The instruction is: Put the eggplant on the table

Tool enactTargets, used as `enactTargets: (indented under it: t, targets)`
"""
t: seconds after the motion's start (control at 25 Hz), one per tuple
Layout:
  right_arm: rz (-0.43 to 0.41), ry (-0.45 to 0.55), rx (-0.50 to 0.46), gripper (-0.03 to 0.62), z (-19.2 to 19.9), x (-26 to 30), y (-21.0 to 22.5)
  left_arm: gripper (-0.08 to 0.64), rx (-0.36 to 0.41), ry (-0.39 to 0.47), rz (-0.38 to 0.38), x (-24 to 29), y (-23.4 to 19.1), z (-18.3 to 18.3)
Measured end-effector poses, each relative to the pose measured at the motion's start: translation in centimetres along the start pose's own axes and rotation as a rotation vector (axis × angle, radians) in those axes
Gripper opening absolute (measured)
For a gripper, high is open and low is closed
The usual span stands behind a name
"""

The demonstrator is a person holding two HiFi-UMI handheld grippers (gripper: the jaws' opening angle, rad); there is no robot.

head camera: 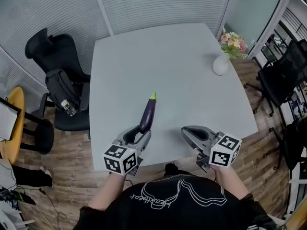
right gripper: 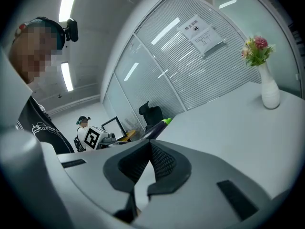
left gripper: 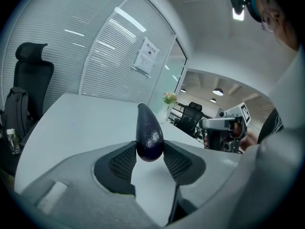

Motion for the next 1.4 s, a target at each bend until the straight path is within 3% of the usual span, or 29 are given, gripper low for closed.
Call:
enactTargets:
  t: [0.76, 1.4]
  targets:
    - [0.059, -0.040, 0.072, 0.009, 1.2, 0.5, 3.0, 0.183, 0.058, -0.242, -0.071, 8.1, -5.2, 7.4]
    - [0.078, -0.046, 0.105, 0.009, 1.8, -0.3, 4.2, 0.183, 0.154, -0.301, -0.106, 10.1, -5.5, 10.0]
Point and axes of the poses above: the fingertips, and each gripper's own axes: x forward along the fingers, y to its right, z out of its underside, the point moved 10 cm from there along -x, backward along the fingers, and after that the axes turned 8 degrees about -z, right-handed, at the moved point
